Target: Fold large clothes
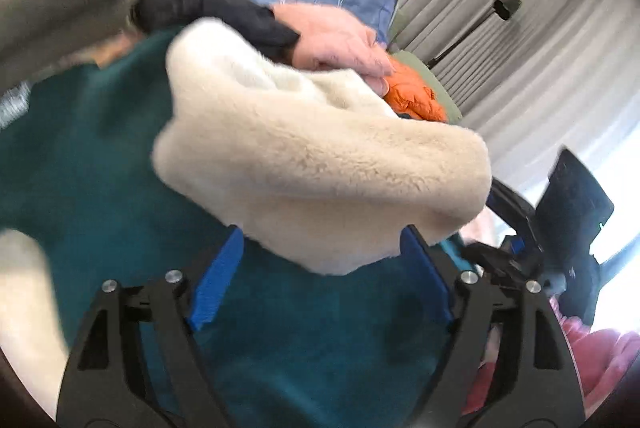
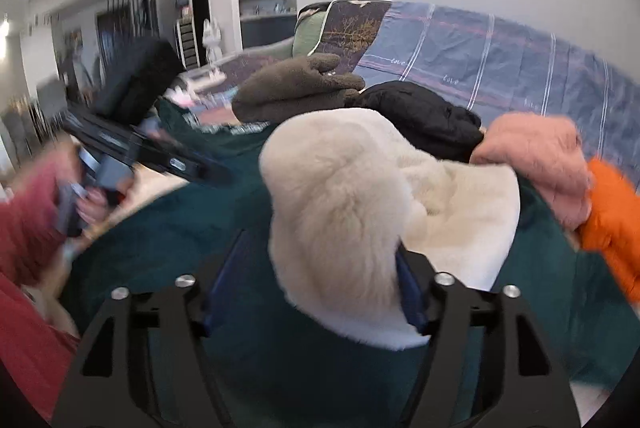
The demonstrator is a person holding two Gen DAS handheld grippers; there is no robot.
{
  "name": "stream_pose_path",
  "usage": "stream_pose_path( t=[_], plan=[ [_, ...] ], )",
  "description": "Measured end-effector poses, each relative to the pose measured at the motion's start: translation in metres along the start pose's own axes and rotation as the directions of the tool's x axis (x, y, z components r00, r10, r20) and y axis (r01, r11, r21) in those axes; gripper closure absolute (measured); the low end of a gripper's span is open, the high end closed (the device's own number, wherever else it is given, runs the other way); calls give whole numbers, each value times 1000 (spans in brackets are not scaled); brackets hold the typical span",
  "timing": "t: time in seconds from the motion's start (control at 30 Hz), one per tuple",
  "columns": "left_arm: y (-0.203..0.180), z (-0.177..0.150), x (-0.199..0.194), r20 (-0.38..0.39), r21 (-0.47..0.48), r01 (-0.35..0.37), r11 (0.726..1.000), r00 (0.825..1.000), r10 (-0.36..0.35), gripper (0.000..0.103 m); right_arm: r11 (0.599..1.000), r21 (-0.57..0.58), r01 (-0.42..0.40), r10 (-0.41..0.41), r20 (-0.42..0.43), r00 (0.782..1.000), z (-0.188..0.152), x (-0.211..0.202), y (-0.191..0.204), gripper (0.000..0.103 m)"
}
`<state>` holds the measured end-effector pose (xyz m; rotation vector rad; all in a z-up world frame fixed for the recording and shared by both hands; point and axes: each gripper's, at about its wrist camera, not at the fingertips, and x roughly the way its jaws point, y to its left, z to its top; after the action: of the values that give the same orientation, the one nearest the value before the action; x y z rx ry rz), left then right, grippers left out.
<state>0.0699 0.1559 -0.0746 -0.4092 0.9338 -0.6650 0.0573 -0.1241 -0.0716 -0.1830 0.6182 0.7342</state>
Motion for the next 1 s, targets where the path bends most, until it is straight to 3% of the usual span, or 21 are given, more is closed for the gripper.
stream_pose_path(
  t=[0.13,0.2,0.27,0.3,0.33,0.4,0.43,0.47,0.53,0.73,0.8,0.83,0.87,0.9,0.93,1.0],
  plan=[
    [6,3,12,-18,-92,16,996,1000,-18,21,959,277,-54,41,54,998,-9,-38,-48,17],
    [8,4,7,-12,-109,10,994,1000,-11,18,886,461,-52,40,34,999,-20,-45,-82,15],
    [13,9,6,-5,-134,5,991,1000,-5,17,747,662,-55,62,13,998,-37,-42,-118,13],
    [14,11,5,-3,-147,6,989,1000,-6,15,663,746,-66,89,9,996,-47,-35,-133,13],
    [16,14,3,-2,-167,7,986,1000,-8,15,551,830,-84,130,14,991,-58,-25,-149,13],
    [19,20,6,-3,-201,10,980,1000,-10,13,415,904,-102,190,23,981,-72,-7,-161,13],
    [19,24,8,-8,-221,14,975,1000,-16,13,366,926,-91,215,11,977,-76,5,-165,13],
    [20,30,11,-15,-238,14,971,1000,-18,12,347,935,-73,224,-7,975,-77,14,-166,13],
    [20,42,25,-53,-272,9,962,998,-24,11,337,941,-39,237,-45,971,-77,31,-164,13],
    [29,62,71,-186,-340,-68,938,983,4,11,324,946,-7,363,-117,924,-65,78,-147,13],
    [31,63,81,-207,-351,-81,933,978,7,17,333,943,14,376,-147,915,-66,90,-140,14],
    [33,63,85,-213,-352,-92,932,977,16,24,360,933,8,375,-153,914,-61,93,-136,24],
    [34,63,87,-213,-349,-96,932,977,21,46,380,925,-21,386,-138,912,-56,95,-134,39],
    [35,62,87,-213,-346,-91,934,977,16,73,401,914,-62,403,-116,908,-49,96,-133,66],
    [35,65,90,-208,-338,-68,939,978,-3,84,413,905,-97,402,-86,911,-42,94,-132,83],
    [30,77,83,-136,-310,-28,950,991,-15,89,462,865,-195,346,26,938,-18,78,-135,88]
  ],
)
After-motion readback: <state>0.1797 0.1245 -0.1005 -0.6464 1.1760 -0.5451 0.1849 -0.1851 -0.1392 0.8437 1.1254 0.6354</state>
